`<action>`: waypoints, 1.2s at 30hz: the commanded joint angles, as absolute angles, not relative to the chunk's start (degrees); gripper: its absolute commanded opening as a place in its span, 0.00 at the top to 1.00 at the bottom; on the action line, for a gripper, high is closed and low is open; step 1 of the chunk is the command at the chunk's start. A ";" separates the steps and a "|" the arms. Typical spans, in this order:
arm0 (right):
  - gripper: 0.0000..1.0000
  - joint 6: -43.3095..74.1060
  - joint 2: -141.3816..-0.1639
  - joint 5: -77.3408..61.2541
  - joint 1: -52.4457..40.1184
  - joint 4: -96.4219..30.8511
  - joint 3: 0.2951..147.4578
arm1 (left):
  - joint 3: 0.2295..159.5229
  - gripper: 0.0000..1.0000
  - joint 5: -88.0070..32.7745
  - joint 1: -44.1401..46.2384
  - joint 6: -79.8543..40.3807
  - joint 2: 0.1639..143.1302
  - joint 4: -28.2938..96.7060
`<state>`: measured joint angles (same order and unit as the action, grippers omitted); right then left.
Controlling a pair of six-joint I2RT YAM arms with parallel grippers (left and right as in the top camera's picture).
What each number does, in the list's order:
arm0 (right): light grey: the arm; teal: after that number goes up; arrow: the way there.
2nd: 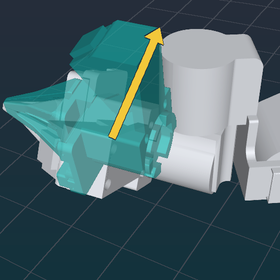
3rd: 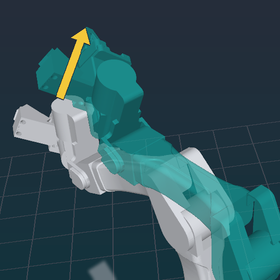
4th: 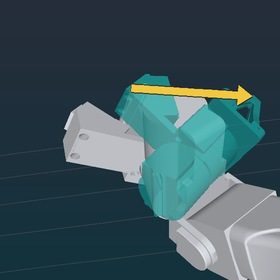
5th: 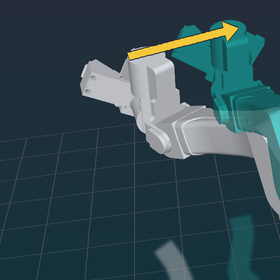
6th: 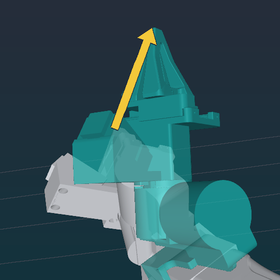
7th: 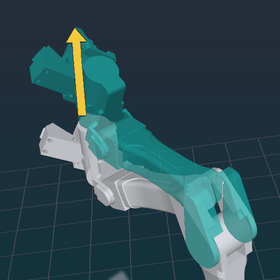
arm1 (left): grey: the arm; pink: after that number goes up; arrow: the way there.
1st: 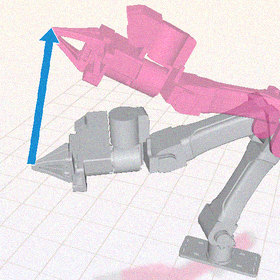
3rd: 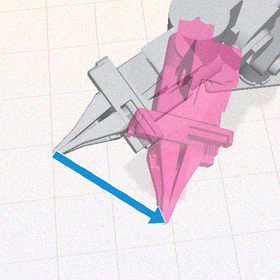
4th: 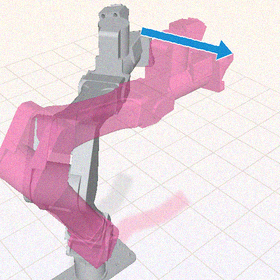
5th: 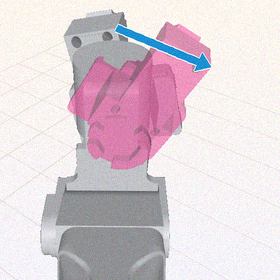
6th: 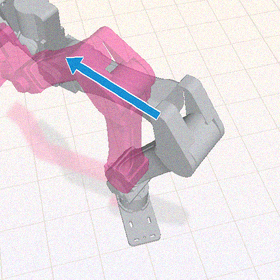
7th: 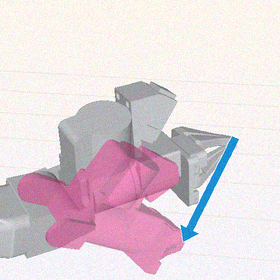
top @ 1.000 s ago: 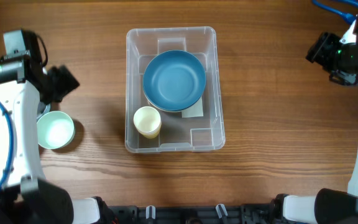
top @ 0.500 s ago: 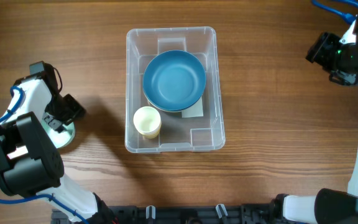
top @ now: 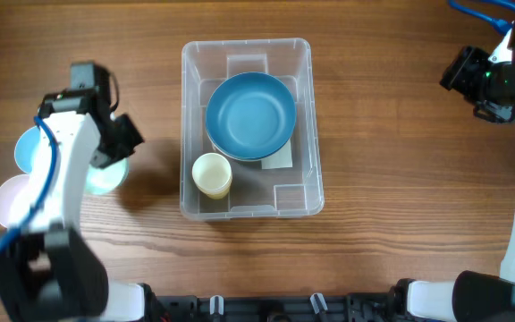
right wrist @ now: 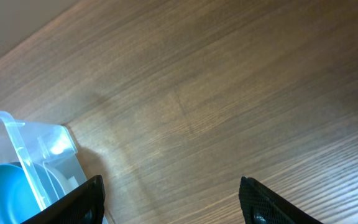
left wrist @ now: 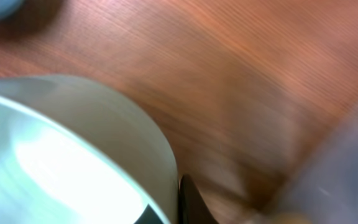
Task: Pack container
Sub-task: 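Grasp the mint bowl with the left gripper, then place the mint bowl in the container's lower right corner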
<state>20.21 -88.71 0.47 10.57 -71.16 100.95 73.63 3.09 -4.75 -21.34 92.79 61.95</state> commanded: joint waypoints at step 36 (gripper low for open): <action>0.30 19.49 -89.17 1.02 10.63 -71.00 100.75 | 103.46 0.11 6.22 34.72 -9.50 94.28 77.69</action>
